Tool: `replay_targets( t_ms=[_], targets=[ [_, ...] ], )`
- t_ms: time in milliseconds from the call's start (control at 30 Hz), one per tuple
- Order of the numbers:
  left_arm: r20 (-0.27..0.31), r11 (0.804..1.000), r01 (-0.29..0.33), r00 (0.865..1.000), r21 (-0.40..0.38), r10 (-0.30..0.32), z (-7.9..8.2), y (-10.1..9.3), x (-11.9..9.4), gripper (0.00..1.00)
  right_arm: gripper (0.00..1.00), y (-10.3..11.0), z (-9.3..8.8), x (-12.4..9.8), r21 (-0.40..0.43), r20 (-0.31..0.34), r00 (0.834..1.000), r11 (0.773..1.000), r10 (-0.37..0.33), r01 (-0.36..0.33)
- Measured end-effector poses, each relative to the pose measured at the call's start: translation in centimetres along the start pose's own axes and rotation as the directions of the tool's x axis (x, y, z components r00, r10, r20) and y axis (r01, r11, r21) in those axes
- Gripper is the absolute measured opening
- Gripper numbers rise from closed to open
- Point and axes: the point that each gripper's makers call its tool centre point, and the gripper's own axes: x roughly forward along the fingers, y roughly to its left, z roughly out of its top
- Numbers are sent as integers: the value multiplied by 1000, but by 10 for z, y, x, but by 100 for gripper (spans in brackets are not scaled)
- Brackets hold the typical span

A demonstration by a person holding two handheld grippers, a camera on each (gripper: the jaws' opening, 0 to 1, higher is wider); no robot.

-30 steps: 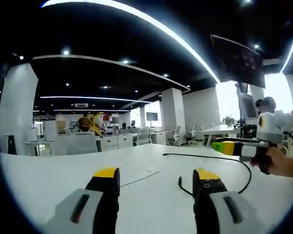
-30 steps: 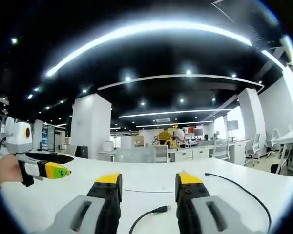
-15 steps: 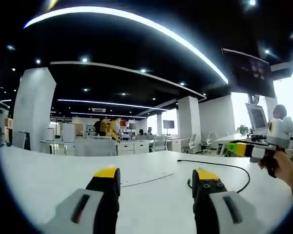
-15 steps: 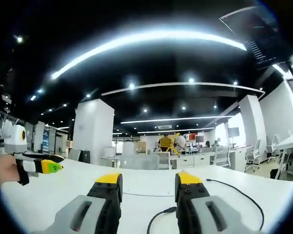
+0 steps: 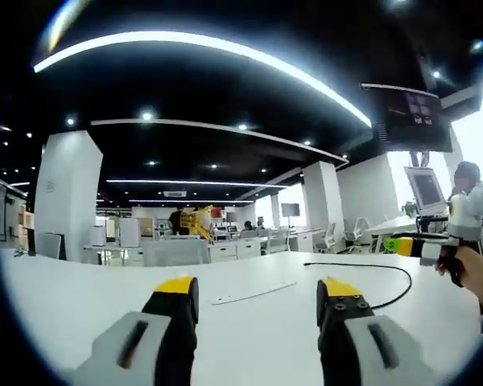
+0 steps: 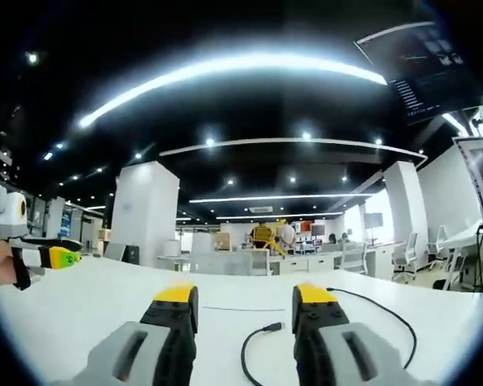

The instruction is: Locate the USB plug end of the data cable currently connected to the USB port on the desk. Grip the plug, withdraw it from the port, and place it onto the desktop.

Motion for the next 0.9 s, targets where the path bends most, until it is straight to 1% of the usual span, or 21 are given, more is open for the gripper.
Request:
replay_targets(
  t_ms=[133,300,567,700,800,900],
  targets=[
    [-18,1000,-29,999,-1,29,-8,2,-18,60,48,3,-5,-15,-6,-8,1000,1000,-7,7],
    [-31,998,-60,998,-10,60,-19,8,-32,60,49,3,-16,-25,9,-33,999,1000,-20,20],
    [-51,988,-151,987,-16,150,-42,33,-48,60,49,0,-31,-32,-12,-51,997,998,-57,56],
    [-59,978,-207,976,8,207,-52,49,-56,59,48,-2,-32,-36,-35,-32,996,996,-81,80],
    [-60,973,-232,971,15,233,-57,57,-61,59,48,-3,-32,-37,-35,-20,996,995,-90,89],
    [-62,965,-259,963,27,261,-63,65,-64,59,47,-6,-29,-39,-49,14,993,992,-113,114]
  ],
)
